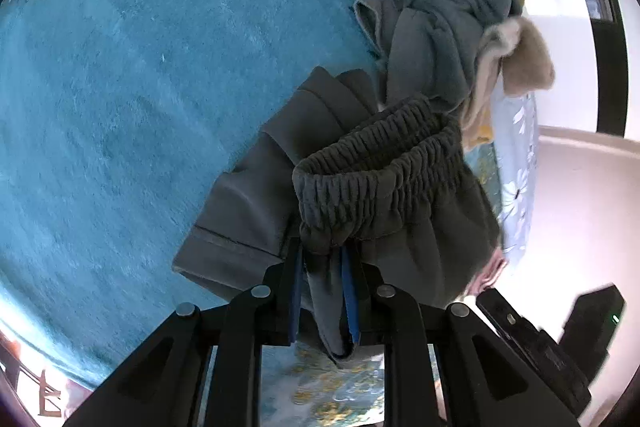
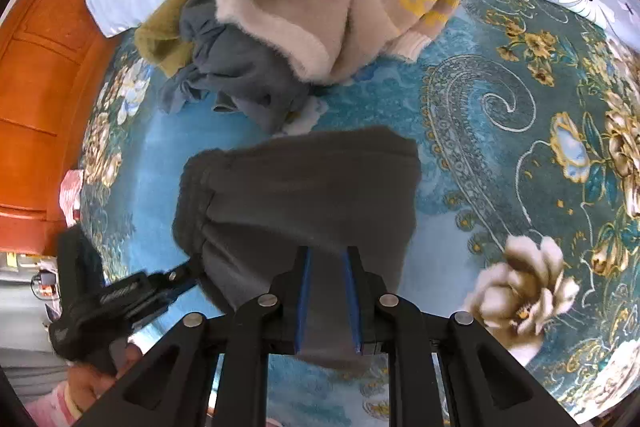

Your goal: Fold clothes

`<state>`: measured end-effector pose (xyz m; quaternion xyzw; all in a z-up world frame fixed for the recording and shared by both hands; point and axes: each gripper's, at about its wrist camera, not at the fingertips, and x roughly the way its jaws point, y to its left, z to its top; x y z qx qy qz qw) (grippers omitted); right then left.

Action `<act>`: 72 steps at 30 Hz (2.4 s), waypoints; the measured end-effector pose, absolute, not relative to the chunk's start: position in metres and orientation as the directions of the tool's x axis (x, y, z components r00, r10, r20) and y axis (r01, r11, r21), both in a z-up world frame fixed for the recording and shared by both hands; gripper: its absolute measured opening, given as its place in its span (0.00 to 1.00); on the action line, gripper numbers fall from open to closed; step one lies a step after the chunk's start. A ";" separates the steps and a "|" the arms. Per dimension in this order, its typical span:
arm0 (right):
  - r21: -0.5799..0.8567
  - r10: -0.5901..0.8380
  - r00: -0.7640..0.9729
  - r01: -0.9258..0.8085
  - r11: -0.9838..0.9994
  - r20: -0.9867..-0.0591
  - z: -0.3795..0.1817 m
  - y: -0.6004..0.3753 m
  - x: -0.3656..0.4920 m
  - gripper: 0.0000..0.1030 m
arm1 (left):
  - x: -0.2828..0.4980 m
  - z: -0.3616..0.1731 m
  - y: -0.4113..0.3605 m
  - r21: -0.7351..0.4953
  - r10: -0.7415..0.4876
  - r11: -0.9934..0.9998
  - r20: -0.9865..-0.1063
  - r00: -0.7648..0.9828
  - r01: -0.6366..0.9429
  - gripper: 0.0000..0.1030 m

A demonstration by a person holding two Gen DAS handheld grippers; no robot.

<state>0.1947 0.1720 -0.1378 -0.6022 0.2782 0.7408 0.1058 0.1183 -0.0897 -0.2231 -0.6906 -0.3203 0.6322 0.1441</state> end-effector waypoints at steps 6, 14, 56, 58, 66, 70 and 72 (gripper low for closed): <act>0.309 -0.202 -0.251 -0.529 -0.791 -0.947 -0.155 0.182 0.176 0.20 | 0.119 -0.184 -0.080 -0.639 0.641 -0.756 -0.766 -0.034 0.139 0.18; 0.322 -0.218 -0.250 -0.535 -0.781 -0.943 -0.159 0.177 0.175 0.27 | 0.120 -0.165 -0.069 -0.632 0.632 -0.775 -0.774 -0.043 -0.010 0.17; 0.272 -0.222 -0.167 -0.727 -0.630 -0.961 -0.235 0.243 0.179 0.28 | 0.059 -0.260 -0.049 -0.776 0.782 -0.619 -0.624 -0.002 0.121 0.59; 0.270 -0.224 -0.163 -0.738 -0.618 -0.961 -0.240 0.248 0.178 0.28 | 0.060 -0.264 -0.046 -0.782 0.788 -0.611 -0.616 0.000 0.122 0.62; 0.255 -0.217 -0.149 -0.733 -0.630 -0.965 -0.244 0.250 0.173 0.28 | 0.059 -0.268 -0.027 -0.804 0.814 -0.578 -0.581 0.027 0.141 0.69; 0.253 -0.217 -0.146 -0.731 -0.633 -0.965 -0.243 0.252 0.173 0.28 | 0.062 -0.275 -0.019 -0.798 0.809 -0.587 -0.583 0.072 0.139 0.69; 0.251 -0.215 -0.144 -0.730 -0.636 -0.966 -0.243 0.252 0.172 0.28 | 0.063 -0.273 -0.021 -0.802 0.814 -0.580 -0.578 0.060 0.147 0.68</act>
